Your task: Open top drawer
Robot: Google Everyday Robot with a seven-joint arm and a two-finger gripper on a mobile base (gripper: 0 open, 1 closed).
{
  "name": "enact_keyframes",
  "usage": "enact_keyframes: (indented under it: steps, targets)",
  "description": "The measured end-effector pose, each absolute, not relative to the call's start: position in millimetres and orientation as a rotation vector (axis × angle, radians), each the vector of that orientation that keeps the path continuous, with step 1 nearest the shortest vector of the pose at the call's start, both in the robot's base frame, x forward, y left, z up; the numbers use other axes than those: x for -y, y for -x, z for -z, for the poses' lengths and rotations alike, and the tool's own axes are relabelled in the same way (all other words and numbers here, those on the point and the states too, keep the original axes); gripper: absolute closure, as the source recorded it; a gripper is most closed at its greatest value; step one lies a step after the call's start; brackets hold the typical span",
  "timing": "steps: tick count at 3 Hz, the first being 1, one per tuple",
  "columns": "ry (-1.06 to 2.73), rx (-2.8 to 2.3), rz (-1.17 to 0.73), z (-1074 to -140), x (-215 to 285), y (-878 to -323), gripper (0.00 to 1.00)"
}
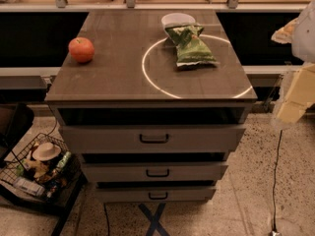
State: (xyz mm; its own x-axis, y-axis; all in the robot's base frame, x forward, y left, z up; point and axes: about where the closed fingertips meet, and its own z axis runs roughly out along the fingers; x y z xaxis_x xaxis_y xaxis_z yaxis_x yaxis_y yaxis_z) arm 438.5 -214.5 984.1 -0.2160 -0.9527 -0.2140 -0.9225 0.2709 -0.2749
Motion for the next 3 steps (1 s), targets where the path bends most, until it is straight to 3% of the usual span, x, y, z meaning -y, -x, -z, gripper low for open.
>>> enact_keyframes:
  steps: [3]
  targets:
    - [1.789, -2.162, 0.21, -952.0, 191.9, -426.3, 0.0]
